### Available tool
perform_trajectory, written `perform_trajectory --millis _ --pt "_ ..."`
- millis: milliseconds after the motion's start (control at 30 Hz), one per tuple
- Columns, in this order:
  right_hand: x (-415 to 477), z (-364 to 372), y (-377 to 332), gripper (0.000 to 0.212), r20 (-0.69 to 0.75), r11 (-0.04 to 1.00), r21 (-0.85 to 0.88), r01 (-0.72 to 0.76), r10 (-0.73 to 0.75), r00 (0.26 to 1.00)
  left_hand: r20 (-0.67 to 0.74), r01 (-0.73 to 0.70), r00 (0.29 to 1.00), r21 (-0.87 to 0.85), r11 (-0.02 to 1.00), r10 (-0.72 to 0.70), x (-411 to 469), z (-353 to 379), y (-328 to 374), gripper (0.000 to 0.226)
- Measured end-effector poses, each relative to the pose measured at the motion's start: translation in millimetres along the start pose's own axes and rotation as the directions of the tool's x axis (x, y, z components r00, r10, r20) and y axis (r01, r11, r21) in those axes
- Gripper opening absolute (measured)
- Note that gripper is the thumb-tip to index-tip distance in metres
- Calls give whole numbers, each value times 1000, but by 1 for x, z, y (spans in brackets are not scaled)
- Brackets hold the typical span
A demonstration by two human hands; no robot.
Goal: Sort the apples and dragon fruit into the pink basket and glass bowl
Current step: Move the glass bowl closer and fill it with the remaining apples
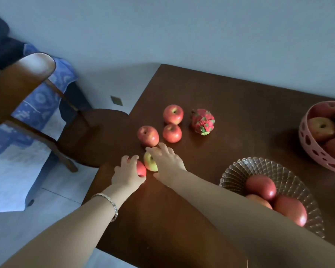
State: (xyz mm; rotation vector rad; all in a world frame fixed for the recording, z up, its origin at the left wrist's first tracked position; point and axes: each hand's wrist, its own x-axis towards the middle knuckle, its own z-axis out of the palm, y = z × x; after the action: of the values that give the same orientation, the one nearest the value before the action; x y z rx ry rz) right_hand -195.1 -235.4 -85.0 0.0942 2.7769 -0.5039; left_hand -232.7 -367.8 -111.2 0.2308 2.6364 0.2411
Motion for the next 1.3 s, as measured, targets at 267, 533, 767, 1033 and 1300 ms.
perform_trajectory --millis 267,533,767,1033,1300 --pt "29 25 1 85 108 982 86 -170 161 981 9 33 999 -98 995 -32 3 1 -1 68" --pt "-74 -8 58 80 -139 845 495 -203 307 941 83 81 996 -569 818 -40 -24 -14 67 77" --pt "-172 -24 115 86 -198 777 550 -307 478 856 438 432 896 -897 91 74 -75 -6 149 58" --pt "-219 -11 133 93 -133 763 545 -347 488 863 601 569 663 -792 220 446 -131 30 193 72" --pt "-242 -15 145 116 -205 804 554 -215 382 901 644 603 544 -746 283 537 -146 35 198 76"
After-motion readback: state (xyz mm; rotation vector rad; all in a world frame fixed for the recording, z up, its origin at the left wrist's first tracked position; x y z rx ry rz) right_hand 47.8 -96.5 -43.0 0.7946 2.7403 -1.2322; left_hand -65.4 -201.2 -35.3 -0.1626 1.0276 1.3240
